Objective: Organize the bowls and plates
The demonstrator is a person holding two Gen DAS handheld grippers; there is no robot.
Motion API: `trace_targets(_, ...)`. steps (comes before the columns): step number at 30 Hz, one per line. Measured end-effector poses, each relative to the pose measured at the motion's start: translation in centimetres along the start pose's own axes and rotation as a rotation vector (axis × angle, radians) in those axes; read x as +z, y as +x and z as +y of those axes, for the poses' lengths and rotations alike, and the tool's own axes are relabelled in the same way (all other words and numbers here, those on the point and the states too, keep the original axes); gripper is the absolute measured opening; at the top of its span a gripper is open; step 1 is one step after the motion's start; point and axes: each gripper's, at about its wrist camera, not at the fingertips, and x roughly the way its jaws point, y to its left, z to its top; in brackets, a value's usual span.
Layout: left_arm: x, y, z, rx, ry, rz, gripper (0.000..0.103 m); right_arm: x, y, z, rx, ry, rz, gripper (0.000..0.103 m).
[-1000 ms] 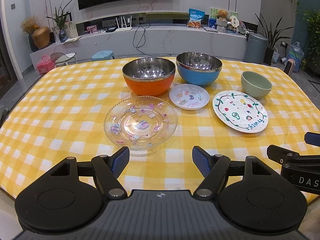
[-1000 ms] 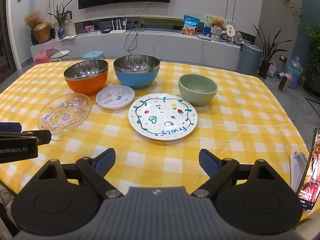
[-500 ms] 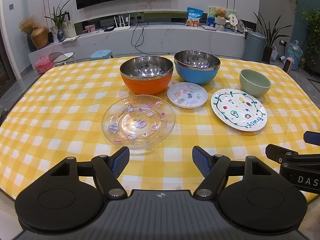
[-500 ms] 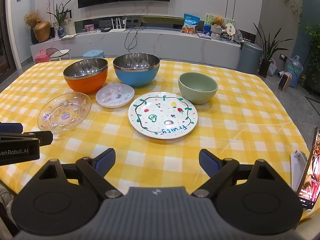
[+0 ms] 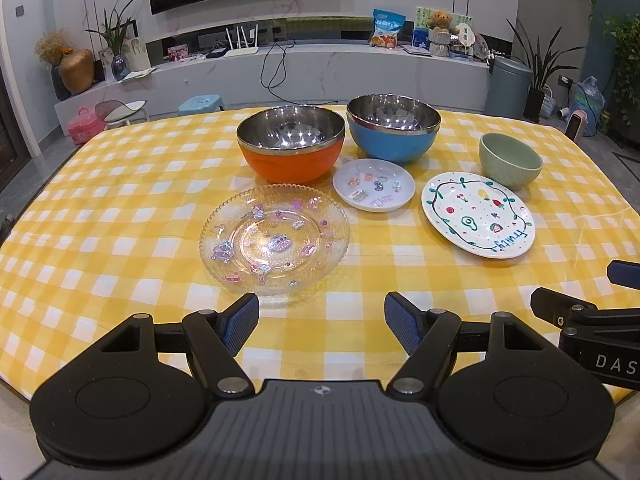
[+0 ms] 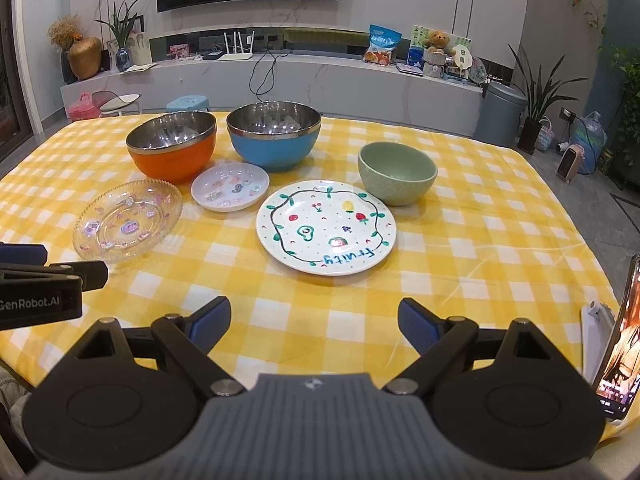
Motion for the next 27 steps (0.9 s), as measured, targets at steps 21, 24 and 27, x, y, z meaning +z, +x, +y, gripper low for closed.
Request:
trace_targets(21,7.7,4.0,10.4,-0.018,-0.154,0.03,0.063,6.1,5.8,7.4,0.228,-0.004,-0.117,0.06)
trace_targets(24,7.3,5.6,11.8,-0.026,-0.223,0.055,0.053,6.5,7.8,8.7,0.255,0.005,-0.081,0.05)
trace_targets(27,6.5,6.7,12.8,-0.027,-0.265,0.063,0.053,6.4,9.3,9.1,0.28,0.03,-0.057,0.043)
